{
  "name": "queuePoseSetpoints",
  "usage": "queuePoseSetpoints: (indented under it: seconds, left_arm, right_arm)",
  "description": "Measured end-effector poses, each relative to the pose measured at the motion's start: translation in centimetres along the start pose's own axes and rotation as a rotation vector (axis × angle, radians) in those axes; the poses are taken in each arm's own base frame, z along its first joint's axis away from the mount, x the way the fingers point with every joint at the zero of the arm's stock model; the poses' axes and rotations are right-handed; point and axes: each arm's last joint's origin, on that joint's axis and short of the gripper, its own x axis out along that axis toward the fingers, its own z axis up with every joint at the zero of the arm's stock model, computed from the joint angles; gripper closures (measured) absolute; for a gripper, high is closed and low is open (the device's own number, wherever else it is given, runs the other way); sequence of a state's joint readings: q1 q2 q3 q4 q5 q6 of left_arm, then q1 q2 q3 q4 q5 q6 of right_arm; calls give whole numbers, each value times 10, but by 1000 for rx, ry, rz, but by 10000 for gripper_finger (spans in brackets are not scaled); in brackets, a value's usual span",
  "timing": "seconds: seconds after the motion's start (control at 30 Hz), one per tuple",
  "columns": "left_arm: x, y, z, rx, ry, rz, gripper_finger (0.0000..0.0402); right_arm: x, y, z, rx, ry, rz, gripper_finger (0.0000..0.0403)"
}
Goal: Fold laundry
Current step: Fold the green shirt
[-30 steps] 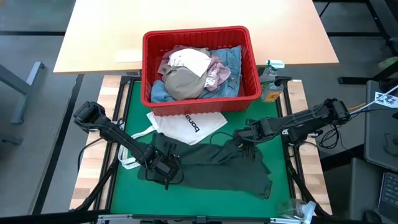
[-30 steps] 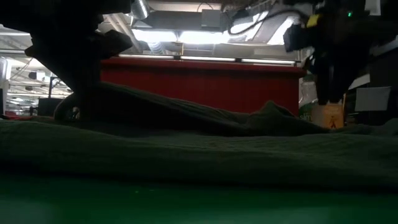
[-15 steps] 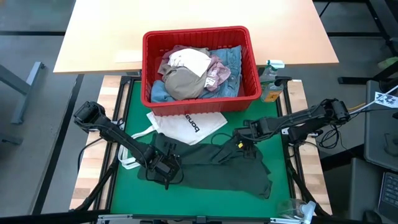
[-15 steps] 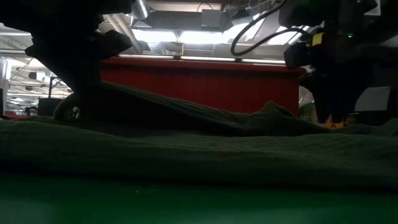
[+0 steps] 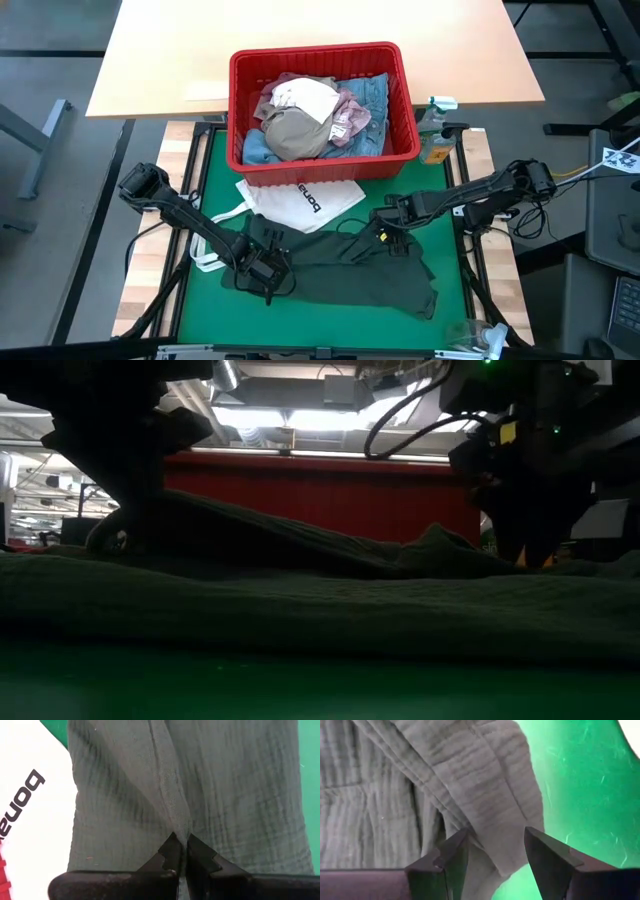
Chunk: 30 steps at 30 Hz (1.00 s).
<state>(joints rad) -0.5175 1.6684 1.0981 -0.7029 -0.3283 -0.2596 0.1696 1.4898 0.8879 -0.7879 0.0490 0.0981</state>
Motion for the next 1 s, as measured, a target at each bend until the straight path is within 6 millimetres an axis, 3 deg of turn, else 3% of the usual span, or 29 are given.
queuePoseSetpoints:
  seconds: [0.23,0.37,0.53,0.6,0.83,1.0]
  left_arm:
    - [0,0,0,-1,-3,-1,394]
    - [0,0,0,-1,-3,-1,394]
    - [0,0,0,-1,-4,1,394]
    - [0,0,0,3,-4,2,394]
    - [0,1,0,6,-6,32,394]
    - [0,1,0,1,-4,21,394]
  right_arm:
    - [8,0,2,-3,20,-19,228]
    - [8,0,3,-3,13,-18,284]
    - [7,0,4,-3,1,-12,386]
    - [6,0,4,-4,17,-13,391]
    - [-27,1,17,2,59,14,397]
    - [-56,14,23,-1,98,27,399]
